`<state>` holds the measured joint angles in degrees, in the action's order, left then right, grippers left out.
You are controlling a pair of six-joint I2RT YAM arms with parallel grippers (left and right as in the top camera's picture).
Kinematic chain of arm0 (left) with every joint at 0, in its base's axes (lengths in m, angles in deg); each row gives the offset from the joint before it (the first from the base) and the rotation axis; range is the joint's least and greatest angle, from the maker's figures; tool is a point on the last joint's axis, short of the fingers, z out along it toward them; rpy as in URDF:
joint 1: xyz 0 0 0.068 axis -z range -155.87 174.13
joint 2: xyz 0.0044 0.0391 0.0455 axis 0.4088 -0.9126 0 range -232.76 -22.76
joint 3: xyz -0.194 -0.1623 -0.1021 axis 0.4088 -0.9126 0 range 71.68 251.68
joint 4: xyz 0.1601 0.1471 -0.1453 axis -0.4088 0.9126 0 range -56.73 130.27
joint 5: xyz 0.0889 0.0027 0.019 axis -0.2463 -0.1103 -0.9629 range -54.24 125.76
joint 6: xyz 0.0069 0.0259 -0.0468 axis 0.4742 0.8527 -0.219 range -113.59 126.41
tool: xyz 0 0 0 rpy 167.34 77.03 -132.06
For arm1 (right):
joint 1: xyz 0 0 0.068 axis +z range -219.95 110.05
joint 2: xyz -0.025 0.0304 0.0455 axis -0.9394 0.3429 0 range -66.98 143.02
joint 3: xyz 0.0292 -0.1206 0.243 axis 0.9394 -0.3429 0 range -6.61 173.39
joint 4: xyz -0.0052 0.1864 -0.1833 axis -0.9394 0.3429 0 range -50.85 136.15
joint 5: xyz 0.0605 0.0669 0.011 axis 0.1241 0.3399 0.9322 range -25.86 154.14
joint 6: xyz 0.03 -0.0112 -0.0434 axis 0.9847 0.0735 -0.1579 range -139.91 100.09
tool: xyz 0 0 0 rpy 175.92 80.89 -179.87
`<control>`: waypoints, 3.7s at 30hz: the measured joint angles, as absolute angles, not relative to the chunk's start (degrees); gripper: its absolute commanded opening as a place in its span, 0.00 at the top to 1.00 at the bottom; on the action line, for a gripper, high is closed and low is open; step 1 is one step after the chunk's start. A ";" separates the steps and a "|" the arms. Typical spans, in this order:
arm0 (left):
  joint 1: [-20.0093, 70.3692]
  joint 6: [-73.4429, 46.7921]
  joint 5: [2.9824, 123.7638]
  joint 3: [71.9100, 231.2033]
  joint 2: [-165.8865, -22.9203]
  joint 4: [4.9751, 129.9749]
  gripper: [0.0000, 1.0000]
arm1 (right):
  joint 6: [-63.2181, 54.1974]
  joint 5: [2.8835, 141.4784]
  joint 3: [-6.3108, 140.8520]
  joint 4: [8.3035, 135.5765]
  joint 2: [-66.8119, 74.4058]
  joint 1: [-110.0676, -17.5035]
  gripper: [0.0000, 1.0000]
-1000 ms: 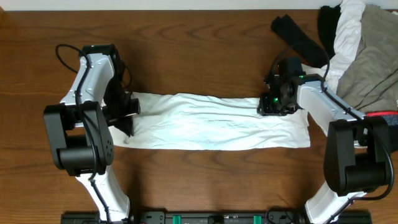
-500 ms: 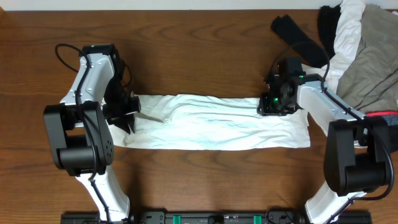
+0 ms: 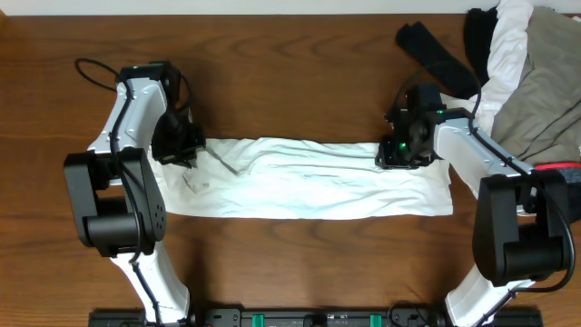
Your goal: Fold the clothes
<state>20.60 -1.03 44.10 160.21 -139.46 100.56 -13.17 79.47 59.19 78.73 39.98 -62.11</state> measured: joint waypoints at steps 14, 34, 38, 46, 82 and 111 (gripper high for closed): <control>23.79 -2.25 53.03 160.04 -139.46 101.04 0.41 | -13.17 79.45 59.17 78.64 39.98 -62.11 0.67; 23.88 0.67 53.87 156.43 -138.89 96.64 0.70 | -13.17 79.27 59.17 80.19 39.98 -62.11 0.67; 23.88 0.67 53.84 149.06 -138.83 90.61 0.69 | -13.17 79.27 59.17 80.76 39.98 -62.11 0.68; 23.75 -0.70 54.78 140.72 -134.50 81.63 0.69 | -13.12 79.27 59.15 81.50 39.98 -62.11 0.68; 23.88 -1.29 51.88 141.28 -114.19 81.56 0.37 | -9.82 76.83 62.43 90.42 34.06 -74.03 0.69; 23.86 -1.29 51.88 141.28 -115.66 82.44 0.35 | -12.58 75.03 62.63 94.49 28.09 -78.62 0.67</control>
